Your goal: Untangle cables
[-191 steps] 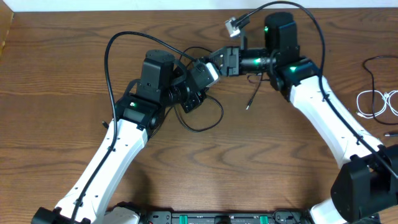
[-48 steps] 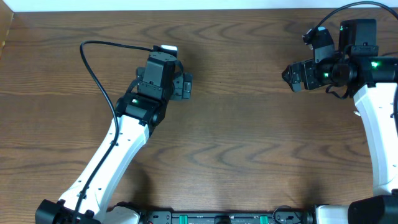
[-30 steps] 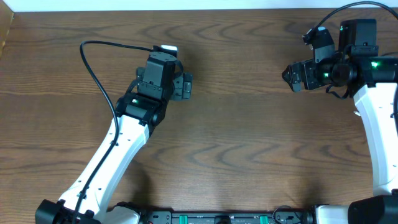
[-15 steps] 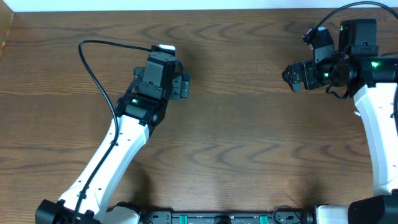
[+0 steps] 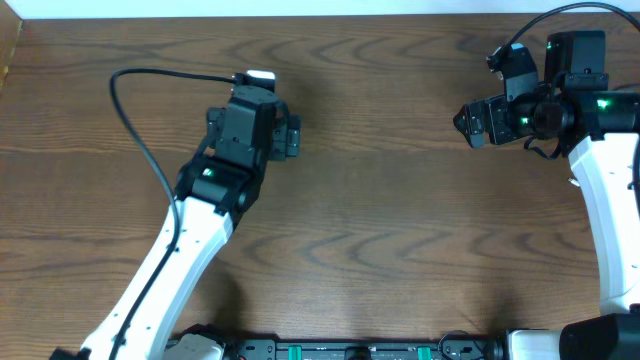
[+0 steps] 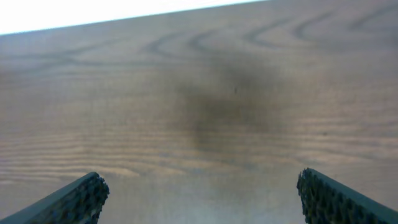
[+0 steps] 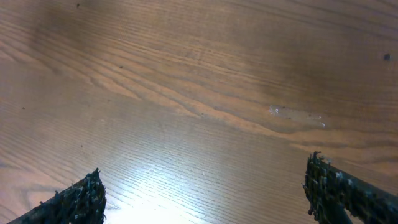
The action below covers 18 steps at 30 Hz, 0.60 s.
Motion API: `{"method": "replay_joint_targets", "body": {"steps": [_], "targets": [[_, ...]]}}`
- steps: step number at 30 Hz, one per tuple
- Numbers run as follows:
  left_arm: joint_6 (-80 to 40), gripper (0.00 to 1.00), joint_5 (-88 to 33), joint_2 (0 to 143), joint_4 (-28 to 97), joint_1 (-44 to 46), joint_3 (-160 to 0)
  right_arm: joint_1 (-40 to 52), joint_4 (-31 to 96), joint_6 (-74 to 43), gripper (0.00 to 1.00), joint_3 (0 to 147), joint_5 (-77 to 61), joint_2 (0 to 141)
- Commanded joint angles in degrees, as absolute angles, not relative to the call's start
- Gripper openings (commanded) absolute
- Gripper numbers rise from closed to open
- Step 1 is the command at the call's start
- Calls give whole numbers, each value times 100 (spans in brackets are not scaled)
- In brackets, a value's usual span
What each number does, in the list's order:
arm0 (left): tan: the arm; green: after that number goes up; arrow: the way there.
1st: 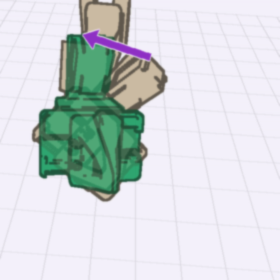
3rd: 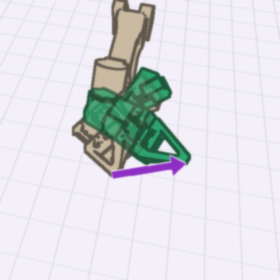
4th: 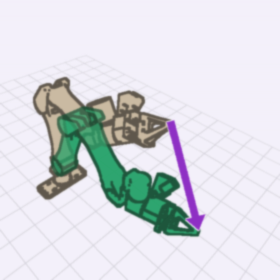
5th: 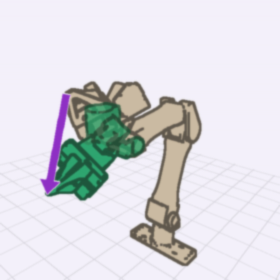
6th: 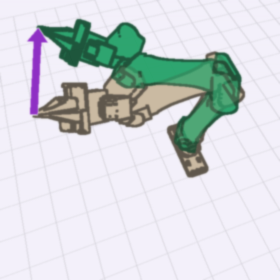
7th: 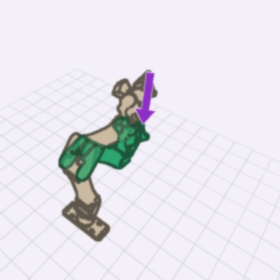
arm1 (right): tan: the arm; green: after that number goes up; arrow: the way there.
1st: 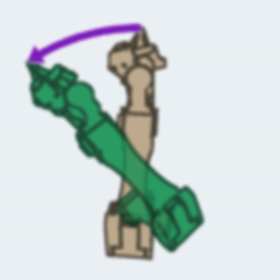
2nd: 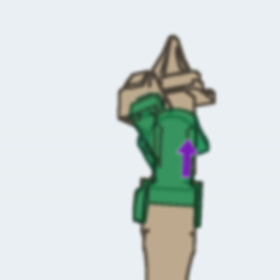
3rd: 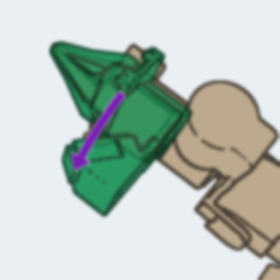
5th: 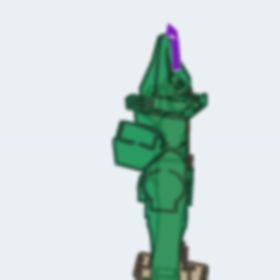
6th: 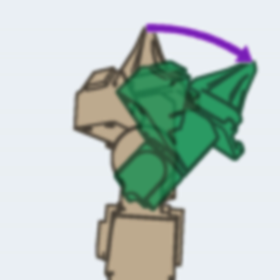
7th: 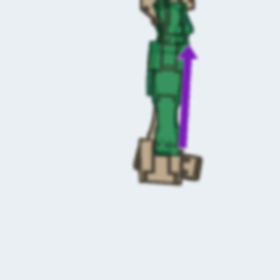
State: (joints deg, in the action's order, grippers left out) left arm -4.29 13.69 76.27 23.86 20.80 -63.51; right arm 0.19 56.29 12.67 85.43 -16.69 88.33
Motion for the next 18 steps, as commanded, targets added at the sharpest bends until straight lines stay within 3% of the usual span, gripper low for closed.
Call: {"method": "replay_joint_targets", "body": {"steps": [1,12,18], "targets": [[-460,98,1463,7203,1979,2095,-6020,43,5638,1334,99,8619,-1660,8711],[-462,98,1341,5728,-3004,2069,-3205,43,5640,1334,99,8619,-1662,8711],[-462,98,3,4921,-3350,1396,-2799,43,5640,1334,99,8619,-1660,8711]]}}
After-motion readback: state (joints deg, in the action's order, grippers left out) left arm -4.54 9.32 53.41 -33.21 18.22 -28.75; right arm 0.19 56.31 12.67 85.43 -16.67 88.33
